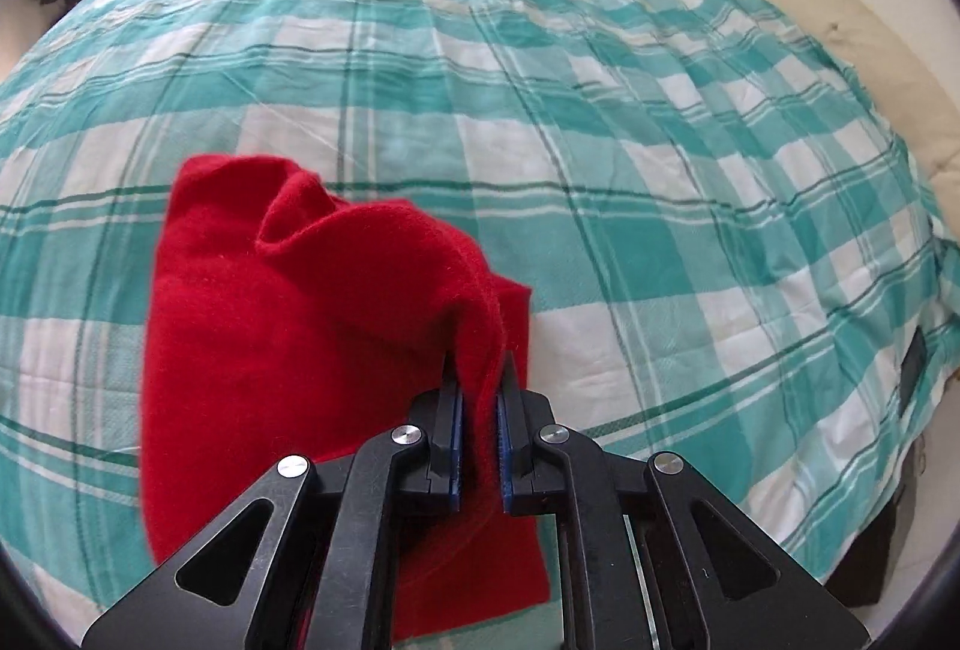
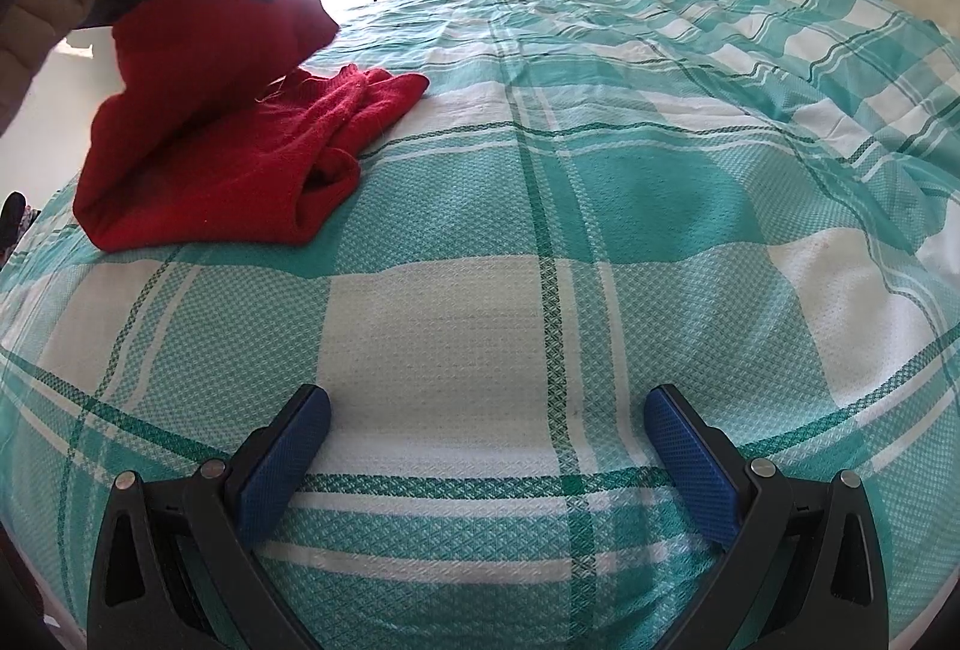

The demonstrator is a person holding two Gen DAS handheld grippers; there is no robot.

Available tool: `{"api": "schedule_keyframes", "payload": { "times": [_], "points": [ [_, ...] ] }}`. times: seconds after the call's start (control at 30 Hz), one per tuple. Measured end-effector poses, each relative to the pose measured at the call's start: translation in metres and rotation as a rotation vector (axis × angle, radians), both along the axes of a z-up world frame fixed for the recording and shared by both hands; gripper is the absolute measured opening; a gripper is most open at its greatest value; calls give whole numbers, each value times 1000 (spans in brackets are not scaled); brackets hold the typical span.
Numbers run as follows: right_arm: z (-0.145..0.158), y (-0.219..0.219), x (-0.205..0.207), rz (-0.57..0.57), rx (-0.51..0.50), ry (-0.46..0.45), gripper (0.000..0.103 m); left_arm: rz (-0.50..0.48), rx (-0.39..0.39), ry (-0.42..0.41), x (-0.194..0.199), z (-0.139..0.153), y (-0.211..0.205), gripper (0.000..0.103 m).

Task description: Fold small clothes

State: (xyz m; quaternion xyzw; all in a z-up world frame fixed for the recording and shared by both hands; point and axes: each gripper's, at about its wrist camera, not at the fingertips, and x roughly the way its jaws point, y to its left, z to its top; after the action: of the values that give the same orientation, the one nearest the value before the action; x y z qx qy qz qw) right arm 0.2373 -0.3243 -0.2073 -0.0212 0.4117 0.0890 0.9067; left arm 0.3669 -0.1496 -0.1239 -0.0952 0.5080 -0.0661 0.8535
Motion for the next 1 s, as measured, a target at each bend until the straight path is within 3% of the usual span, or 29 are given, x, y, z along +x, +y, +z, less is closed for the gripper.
{"api": "schedule_keyframes", "payload": {
  "times": [0.07,0.1,0.13,0.2,0.27,0.33,0.43,0.5,0.57,0.63,0.7,0.77,0.8,0.83,0.9,0.93,1.0],
  "points": [
    [0,0,0,1,0,1,103,-26,90,72,-2,-28,-20,19],
    [0,0,0,2,0,2,103,-42,119,48,-9,-26,-26,23],
    [0,-1,0,3,0,3,103,-68,108,16,-17,-16,-27,40],
    [1,-2,1,6,4,6,103,-126,-11,-42,-38,15,-11,62],
    [1,-3,2,9,10,11,103,-124,-105,-132,-62,51,20,73],
    [2,-4,4,19,13,22,103,-76,-117,-207,-85,76,64,81],
    [12,-7,11,63,13,100,102,32,10,-239,-107,82,124,78],
    [31,-13,14,43,62,143,101,77,82,-222,-109,68,145,72],
    [58,-22,14,3,285,96,100,84,89,-189,-108,49,150,62],
    [74,-19,30,20,545,130,98,71,111,-201,-108,36,140,58],
    [88,-2,57,31,655,174,90,38,174,-241,-108,28,119,58],
    [112,24,79,82,654,110,81,-20,221,-268,-108,22,100,54],
    [120,37,91,119,641,83,79,-56,232,-258,-107,17,92,46],
    [122,51,105,162,637,101,69,-98,243,-228,-105,10,86,33],
    [100,77,134,234,609,277,36,-199,281,-131,-104,-11,74,24],
    [80,86,142,235,511,378,9,-248,313,-103,-109,-20,70,23],
    [43,86,138,201,282,482,0,-323,344,-104,-124,-25,71,23]
  ]
}}
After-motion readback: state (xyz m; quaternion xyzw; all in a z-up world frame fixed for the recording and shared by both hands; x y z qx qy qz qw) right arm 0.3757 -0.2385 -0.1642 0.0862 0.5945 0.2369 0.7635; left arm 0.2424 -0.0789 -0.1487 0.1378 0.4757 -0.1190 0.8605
